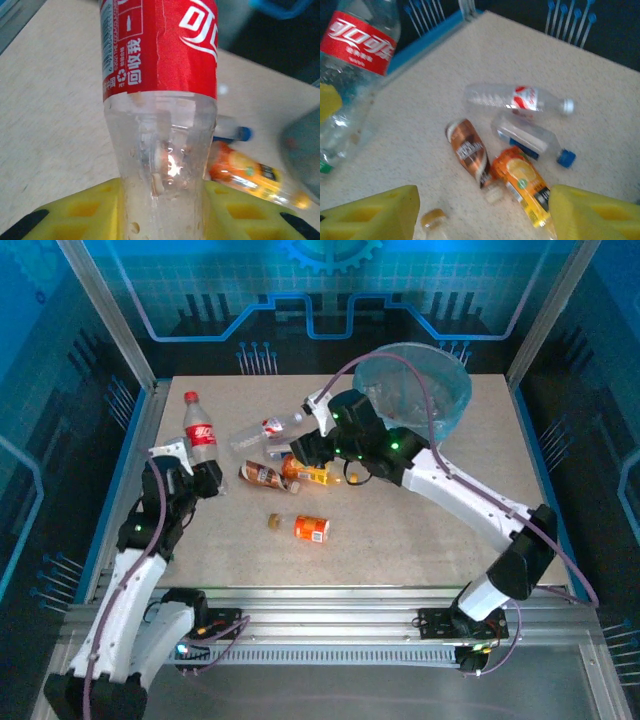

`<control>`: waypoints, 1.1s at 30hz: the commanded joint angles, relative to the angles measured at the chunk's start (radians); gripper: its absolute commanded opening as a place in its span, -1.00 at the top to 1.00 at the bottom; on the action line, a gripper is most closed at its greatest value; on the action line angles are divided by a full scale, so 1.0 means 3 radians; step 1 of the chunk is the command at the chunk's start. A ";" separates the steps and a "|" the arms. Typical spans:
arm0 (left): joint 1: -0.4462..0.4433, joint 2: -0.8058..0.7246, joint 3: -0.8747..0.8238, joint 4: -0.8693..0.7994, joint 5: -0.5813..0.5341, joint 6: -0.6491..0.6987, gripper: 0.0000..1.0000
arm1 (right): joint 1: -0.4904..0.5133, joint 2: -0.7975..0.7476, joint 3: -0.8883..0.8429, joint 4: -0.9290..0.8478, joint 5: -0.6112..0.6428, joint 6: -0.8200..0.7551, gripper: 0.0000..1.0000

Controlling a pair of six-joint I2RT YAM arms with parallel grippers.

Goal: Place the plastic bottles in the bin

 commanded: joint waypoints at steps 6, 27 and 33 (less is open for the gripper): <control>-0.0762 -0.0523 -0.0018 0.0723 0.0843 0.0685 0.37 | -0.0150 -0.0526 -0.0428 0.1185 -0.0876 0.0327 -0.36; -0.1144 -0.0374 -0.0246 0.1117 0.1484 0.0750 0.46 | -0.0173 -0.0197 -0.0245 0.1812 -0.1769 0.0844 0.06; -0.1149 -0.0385 -0.0234 0.1130 0.1355 0.0689 0.41 | -0.0229 -0.0226 -0.0102 0.1534 -0.1703 0.0787 0.83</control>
